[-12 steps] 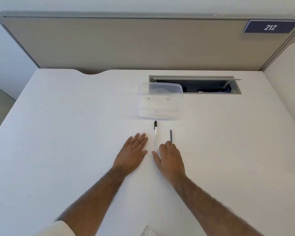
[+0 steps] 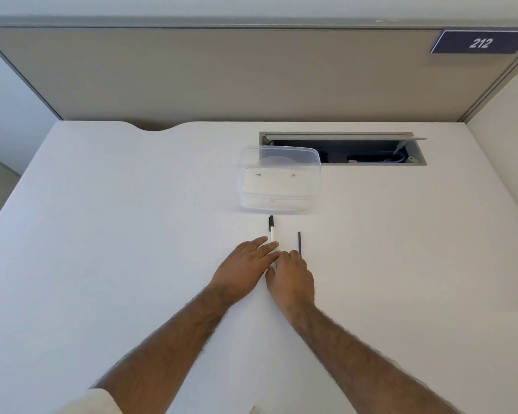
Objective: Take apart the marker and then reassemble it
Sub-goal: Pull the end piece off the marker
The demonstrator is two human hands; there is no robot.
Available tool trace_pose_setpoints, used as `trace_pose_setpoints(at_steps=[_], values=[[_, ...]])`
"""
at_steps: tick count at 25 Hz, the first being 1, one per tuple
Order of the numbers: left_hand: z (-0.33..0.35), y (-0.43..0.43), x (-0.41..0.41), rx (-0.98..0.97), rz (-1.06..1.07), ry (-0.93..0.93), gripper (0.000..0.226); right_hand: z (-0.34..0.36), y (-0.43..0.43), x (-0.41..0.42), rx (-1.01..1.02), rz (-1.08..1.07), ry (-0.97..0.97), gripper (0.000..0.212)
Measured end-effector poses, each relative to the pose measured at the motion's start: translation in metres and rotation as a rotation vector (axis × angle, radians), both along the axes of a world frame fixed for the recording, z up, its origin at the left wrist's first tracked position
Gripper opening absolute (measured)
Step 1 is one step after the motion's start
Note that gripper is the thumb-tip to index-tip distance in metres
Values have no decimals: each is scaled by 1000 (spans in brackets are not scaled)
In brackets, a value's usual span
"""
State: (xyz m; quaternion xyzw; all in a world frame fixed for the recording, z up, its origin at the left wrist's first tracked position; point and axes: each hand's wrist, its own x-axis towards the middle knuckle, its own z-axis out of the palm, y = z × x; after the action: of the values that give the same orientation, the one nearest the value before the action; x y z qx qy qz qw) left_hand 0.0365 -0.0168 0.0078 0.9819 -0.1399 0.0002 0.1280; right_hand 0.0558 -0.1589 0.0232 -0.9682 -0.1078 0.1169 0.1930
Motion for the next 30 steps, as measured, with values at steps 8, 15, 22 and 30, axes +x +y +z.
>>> trace_pose_setpoints(at_steps=[8, 15, 22, 30], values=[[12, 7, 5, -40, -35, -113, 30, 8, -7, 8, 133, 48, -92, 15], [38, 16, 4, -151, 10, -140, 8, 22, -24, 24, 456, 169, -52, 9], [57, 12, -4, -259, 125, 29, 10, 28, -29, 31, 765, 10, 216, 13], [64, 8, -7, -295, 201, 183, 30, 27, -32, 32, 801, 20, 271, 7]])
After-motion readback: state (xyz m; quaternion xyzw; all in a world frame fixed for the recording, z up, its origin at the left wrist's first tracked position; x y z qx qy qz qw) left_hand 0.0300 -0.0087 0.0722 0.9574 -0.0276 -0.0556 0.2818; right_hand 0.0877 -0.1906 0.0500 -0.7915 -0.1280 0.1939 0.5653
